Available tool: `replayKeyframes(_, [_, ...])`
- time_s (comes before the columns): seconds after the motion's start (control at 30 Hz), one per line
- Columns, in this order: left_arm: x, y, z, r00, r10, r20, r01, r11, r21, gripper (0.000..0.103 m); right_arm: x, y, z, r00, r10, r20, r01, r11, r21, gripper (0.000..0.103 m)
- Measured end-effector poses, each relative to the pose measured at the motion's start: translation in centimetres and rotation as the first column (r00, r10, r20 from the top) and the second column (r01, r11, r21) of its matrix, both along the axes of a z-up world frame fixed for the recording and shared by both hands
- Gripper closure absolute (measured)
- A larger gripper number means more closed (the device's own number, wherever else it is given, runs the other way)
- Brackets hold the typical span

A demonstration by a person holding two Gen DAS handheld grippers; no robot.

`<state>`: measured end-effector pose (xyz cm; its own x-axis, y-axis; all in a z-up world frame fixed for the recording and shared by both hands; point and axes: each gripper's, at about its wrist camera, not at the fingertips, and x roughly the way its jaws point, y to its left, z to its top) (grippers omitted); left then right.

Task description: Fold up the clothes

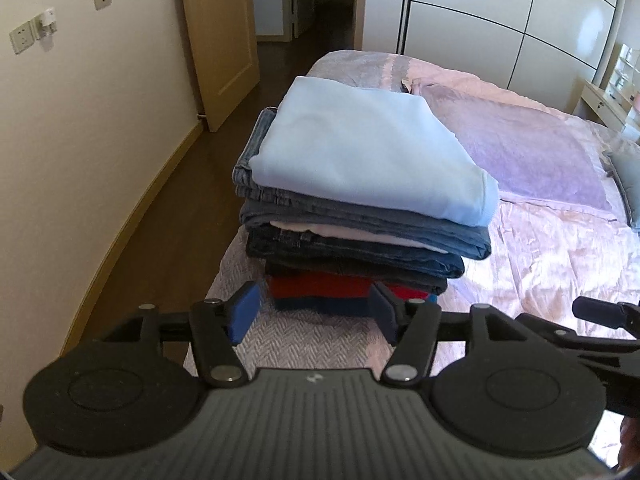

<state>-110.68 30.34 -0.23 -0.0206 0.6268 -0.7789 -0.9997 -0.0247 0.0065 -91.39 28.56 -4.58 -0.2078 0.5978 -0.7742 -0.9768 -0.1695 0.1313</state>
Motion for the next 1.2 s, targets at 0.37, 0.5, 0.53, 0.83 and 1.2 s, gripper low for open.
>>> replayKeyframes(0.37, [3.6, -5.9, 0.7, 1.000, 0.016, -0.010, -0.016, 1.000, 0.002, 0.040, 4.3, -5.0, 1.1, 0.996, -0.053, -0.069, 0.052, 0.999, -0.005, 0.029])
replayKeyframes(0.5, [4.6, -7.9, 0.3, 0.999, 0.029, -0.019, -0.029, 1.000, -0.012, 0.040, 5.6, -6.8, 1.2, 0.995, -0.055, -0.080, 0.055, 0.998, -0.011, 0.029])
replayKeyframes(0.53, [4.9, -8.5, 0.1, 0.999, 0.030, -0.020, -0.031, 0.999, -0.014, 0.040, 5.8, -7.4, 1.2, 0.996, -0.047, -0.072, 0.046, 0.999, -0.015, 0.029])
replayKeyframes(0.83, [6.4, -13.5, -0.9, 0.999, 0.044, -0.025, -0.046, 0.998, -0.052, 0.040, 7.2, -12.1, 0.4, 0.999, -0.021, -0.050, 0.018, 0.998, -0.055, 0.029])
replayKeyframes(1.2, [5.9, -18.9, -2.4, 0.994, 0.109, -0.016, -0.110, 0.989, -0.099, 0.040, 6.9, -16.1, -1.2, 0.998, 0.019, -0.055, -0.026, 0.992, -0.121, 0.029])
